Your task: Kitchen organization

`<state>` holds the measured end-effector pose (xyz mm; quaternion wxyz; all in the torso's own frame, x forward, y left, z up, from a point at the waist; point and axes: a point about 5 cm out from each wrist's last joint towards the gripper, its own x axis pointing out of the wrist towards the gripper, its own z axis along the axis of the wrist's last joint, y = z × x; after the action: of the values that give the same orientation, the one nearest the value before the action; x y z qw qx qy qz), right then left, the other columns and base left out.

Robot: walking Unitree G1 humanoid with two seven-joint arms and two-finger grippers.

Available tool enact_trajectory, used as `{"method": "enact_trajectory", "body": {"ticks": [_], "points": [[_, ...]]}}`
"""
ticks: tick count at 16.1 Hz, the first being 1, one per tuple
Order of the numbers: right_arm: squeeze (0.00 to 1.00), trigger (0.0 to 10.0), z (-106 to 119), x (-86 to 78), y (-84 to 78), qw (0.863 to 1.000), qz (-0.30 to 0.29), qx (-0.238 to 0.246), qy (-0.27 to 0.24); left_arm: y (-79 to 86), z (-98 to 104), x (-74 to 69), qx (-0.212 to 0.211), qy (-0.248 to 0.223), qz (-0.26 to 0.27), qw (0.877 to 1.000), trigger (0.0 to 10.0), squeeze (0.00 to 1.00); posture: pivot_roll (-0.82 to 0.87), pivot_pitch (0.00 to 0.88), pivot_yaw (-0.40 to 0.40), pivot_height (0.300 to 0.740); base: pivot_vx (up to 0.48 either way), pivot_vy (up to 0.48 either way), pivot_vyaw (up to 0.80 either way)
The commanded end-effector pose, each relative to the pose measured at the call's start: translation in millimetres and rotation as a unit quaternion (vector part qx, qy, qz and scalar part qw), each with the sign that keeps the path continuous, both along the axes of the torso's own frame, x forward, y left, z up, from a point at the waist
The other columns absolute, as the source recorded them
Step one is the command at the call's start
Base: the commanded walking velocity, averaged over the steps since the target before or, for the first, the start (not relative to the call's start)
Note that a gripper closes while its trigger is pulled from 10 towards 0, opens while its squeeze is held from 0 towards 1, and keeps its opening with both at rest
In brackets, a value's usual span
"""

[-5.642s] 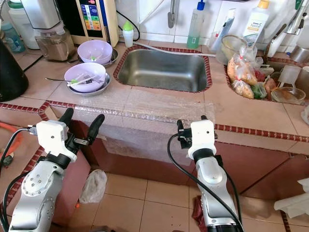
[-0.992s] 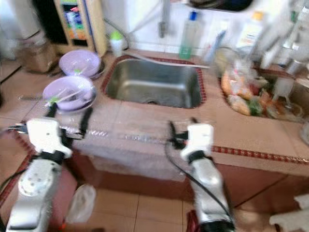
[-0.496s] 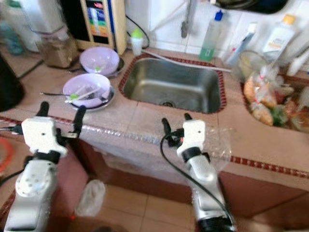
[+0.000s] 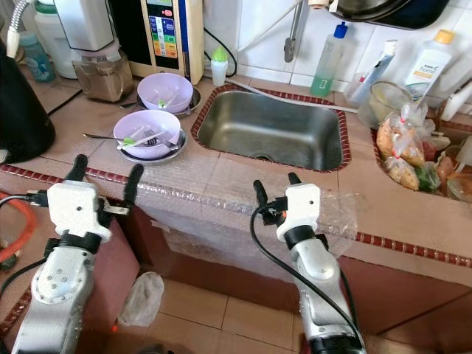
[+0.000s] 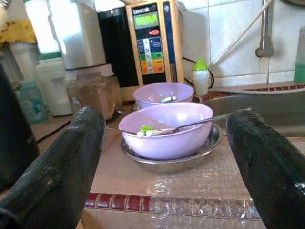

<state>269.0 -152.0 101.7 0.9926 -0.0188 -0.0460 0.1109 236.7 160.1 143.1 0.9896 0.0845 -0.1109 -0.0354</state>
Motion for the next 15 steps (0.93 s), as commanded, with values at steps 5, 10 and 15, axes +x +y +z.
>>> {"method": "enact_trajectory", "body": {"ticks": [5,10,15], "points": [[0.00,10.0,6.2,4.0,-3.9,1.000,-0.002,0.002,-0.012,0.4,7.9,0.6,0.000,-0.018,-0.004,1.000,10.0,0.00,0.04,0.000,-0.027,0.740,0.333,0.000,0.00],[0.00,10.0,7.5,6.2,-3.2,1.000,-0.001,-0.003,-0.015,-0.3,9.9,1.6,-0.002,-0.020,-0.004,1.000,10.0,0.00,0.04,0.000,-0.027,0.740,0.359,0.000,0.00],[0.00,10.0,6.2,5.9,-2.5,1.000,0.005,-0.006,-0.011,0.2,11.0,-1.7,-0.005,-0.026,0.003,1.000,10.0,0.00,0.05,0.000,-0.036,0.740,0.137,0.000,0.00]]}}
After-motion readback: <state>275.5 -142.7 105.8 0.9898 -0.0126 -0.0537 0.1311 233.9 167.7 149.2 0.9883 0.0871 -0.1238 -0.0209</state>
